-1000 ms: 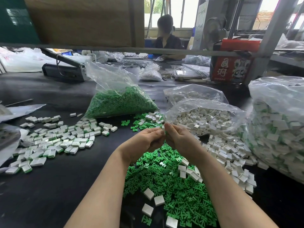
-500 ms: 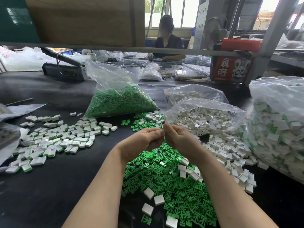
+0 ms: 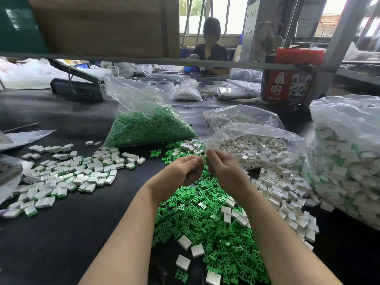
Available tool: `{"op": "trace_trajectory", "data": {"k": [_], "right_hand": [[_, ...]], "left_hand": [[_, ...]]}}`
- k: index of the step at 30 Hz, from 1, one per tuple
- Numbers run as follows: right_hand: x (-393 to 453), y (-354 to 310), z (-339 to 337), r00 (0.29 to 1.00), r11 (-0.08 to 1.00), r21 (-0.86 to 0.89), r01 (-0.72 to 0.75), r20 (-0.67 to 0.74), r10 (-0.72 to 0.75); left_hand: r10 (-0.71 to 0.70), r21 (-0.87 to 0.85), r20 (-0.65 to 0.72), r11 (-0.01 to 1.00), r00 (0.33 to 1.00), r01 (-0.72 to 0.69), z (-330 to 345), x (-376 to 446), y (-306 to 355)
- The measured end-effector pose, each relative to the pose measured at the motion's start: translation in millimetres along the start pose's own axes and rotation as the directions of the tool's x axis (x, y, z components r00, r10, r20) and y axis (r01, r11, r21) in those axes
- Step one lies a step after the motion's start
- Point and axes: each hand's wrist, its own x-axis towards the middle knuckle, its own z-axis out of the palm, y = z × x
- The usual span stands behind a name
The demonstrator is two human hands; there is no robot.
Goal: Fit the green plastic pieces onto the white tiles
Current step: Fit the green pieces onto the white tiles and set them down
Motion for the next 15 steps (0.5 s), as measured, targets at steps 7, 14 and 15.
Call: {"op": "trace_trajectory", "data": {"k": [7,14,15], "right_hand": [[-0.6,1.3,-1.6,0.984,0.978,0.156,-0.142,0.133,0.121],[-4.3,-4.5,-11.2,0.924,0.966,0.155,-0.208,0.357,0.141],[-4.6,-4.9,-11.9,0.918,0.966,0.143,-0.213,0.368,0.148]], "left_hand": [[0.005,0.000,0.044,1.000,0.999,-0.005,-1.2,-3.2,2.8],[-0.041,-0.008,0.120,0.999,0.992,0.043,-6.4,-6.0,1.4],[-0.049,-0.008,0.129,0.999,0.990,0.050,-6.4,-5.7,1.2]]}}
